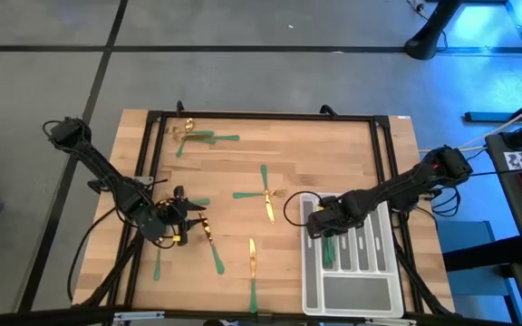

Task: Sort silverware
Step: Put the bottom left green spoon into the silverware rack, then put the middle left green spoon into the silverware rack

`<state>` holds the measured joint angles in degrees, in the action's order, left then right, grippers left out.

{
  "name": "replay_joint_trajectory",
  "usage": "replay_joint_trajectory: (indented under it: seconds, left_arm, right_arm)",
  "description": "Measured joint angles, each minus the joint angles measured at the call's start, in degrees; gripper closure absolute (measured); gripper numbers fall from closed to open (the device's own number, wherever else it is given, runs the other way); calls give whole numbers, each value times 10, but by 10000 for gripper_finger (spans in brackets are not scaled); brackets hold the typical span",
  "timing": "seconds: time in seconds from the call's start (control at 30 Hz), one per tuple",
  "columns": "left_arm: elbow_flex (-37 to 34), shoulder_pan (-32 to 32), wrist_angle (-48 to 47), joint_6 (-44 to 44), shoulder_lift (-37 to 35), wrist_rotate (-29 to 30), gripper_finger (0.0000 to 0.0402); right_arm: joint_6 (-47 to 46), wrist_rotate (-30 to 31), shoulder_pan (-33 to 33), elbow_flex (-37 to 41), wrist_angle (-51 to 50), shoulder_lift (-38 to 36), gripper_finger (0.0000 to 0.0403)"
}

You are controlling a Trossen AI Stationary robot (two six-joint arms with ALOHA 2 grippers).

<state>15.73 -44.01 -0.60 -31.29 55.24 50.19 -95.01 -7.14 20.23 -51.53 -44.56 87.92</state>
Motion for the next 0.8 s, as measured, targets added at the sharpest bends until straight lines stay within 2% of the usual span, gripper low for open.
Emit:
replay_joint_trajectory:
  seconds: [0.13,0.23,0.37,0.47,0.57,0.63,0.7,0.8]
  left_arm:
    - [0,0,0,-1,0,0,256]
    - [0,0,0,-5,0,0,256]
    - [0,0,9,-6,0,0,256]
    - [0,0,26,2,0,0,256]
    - [0,0,50,15,0,0,256]
    - [0,0,64,24,0,0,256]
    - [0,2,82,31,0,1,256]
    - [0,7,108,32,0,4,256]
  right_arm:
    - [25,-2,0,0,-1,-8,300]
    - [44,-26,0,-1,-2,-27,277]
    - [47,-30,0,-23,-2,-59,263]
    - [95,53,1,-50,4,-66,261]
    - [189,214,0,-55,72,-60,261]
    - [283,295,0,-50,160,-43,261]
    - [382,336,-1,-46,250,-14,260]
    - [531,351,-5,-46,419,38,260]
